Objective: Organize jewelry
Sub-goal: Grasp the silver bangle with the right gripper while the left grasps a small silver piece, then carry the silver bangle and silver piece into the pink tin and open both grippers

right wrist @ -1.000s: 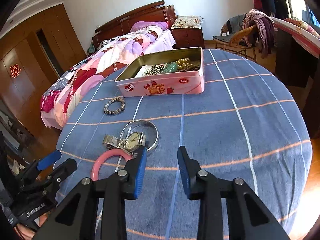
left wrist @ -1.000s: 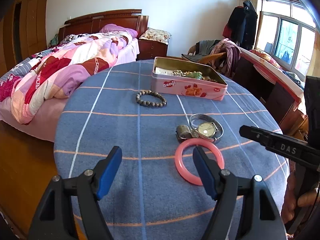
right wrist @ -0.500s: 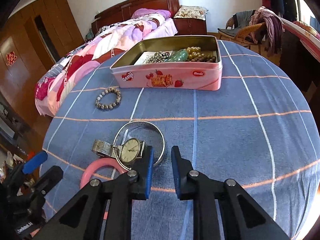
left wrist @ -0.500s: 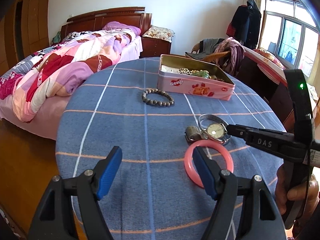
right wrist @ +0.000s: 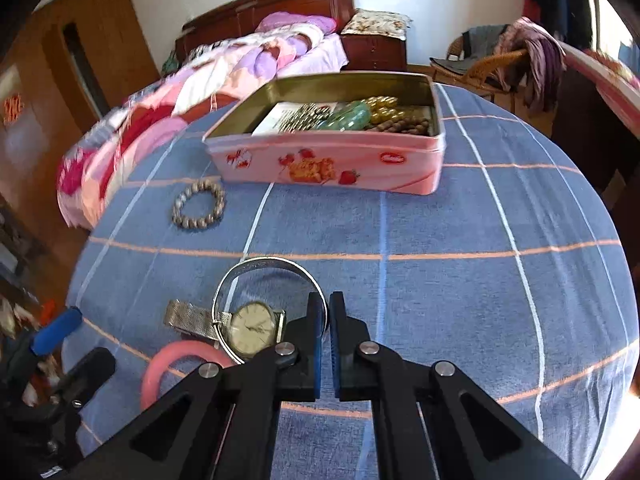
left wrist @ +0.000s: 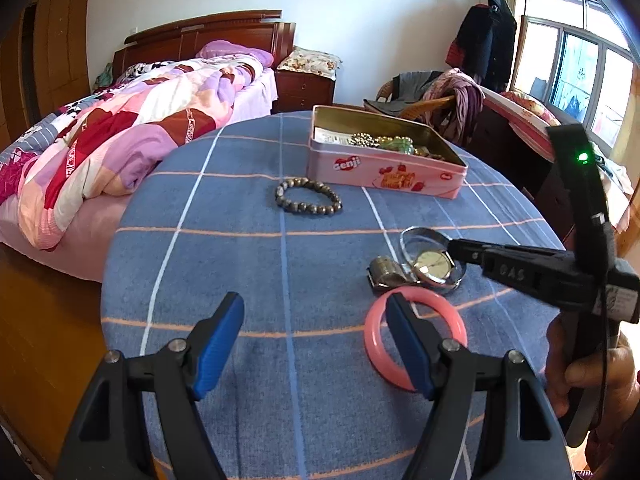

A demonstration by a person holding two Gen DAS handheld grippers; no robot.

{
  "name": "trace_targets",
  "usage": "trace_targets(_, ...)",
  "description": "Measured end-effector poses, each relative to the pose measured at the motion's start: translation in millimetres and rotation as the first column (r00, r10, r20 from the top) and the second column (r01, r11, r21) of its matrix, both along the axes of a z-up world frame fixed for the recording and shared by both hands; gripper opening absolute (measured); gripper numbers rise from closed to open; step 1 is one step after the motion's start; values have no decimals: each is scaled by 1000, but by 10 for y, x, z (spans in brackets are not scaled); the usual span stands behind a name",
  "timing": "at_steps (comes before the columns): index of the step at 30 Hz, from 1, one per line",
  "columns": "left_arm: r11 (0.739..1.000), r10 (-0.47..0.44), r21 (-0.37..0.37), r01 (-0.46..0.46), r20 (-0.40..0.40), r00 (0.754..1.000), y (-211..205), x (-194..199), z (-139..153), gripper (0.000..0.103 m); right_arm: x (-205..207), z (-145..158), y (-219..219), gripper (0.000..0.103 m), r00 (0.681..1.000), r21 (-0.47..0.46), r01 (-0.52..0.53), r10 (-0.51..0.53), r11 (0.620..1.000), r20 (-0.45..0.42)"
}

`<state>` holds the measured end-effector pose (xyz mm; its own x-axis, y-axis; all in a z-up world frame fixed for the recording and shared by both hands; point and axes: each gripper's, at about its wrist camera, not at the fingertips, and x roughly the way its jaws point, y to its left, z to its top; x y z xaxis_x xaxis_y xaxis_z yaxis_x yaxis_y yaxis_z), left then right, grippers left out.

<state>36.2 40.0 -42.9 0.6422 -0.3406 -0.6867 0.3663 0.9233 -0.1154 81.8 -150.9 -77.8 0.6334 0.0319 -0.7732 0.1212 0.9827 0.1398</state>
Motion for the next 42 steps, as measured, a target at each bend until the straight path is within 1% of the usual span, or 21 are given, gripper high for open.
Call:
trace_targets(6, 1000, -30, -7, 30, -14, 999, -85, 86, 15, 75, -126, 213, -211, 3, 996, 72, 49, -54, 996, 70)
trace_targets(9, 998, -62, -23, 62, -21, 998, -187, 152, 38, 75, -183, 286, -325, 3, 991, 78, 92, -99, 993, 88)
trace_targets(14, 992, -122, -40, 119, -78, 990, -447, 318, -28, 75, -260, 273, -522, 3, 986, 71, 144, -149, 987, 80)
trace_targets(16, 990, -139, -41, 135, -117, 983, -549, 381, -81, 73, -281, 253, -571, 3, 984, 71, 155, -160, 985, 75)
trace_targets(18, 990, -142, -36, 138, -141, 980, -628, 417, -139, 64, -289, 226, -607, 3, 984, 69, 161, -166, 985, 71)
trace_targets(19, 989, -147, -28, 145, -168, 975, -665, 433, -177, 53, -292, 213, -617, 3, 984, 72, 160, -165, 984, 69)
trace_targets(21, 989, -150, -34, 146, -162, 975, -672, 423, -154, 49, -296, 184, -634, 3, 984, 78, 160, -165, 984, 64)
trace_targets(22, 988, -156, -37, 152, -167, 974, -683, 419, -158, 42, -288, 165, -639, 3, 985, 82, 160, -165, 984, 58)
trace_targets(25, 988, -152, -32, 149, -171, 974, -685, 409, -149, 27, -270, 117, -632, 3, 985, 95, 160, -165, 983, 46)
trace_targets(29, 988, -154, -40, 150, -157, 976, -672, 389, -114, 24, -280, 103, -636, 3, 984, 109, 165, -171, 980, 45)
trace_targets(31, 988, -153, -51, 147, -135, 979, -658, 370, -81, 24, -301, 123, -638, 3, 983, 114, 169, -175, 979, 51)
trace_targets(33, 988, -146, -61, 141, -92, 985, -643, 333, -5, 24, -331, 150, -630, 3, 982, 117, 169, -177, 979, 62)
trace_targets(37, 984, -148, -107, 145, -23, 989, -583, 274, 208, 23, -390, 239, -616, 3, 980, 110, 169, -179, 979, 88)
trace_targets(42, 985, -129, -108, 134, 56, 990, -459, 159, 435, 23, -432, 342, -566, 3, 978, 106, 166, -177, 980, 111)
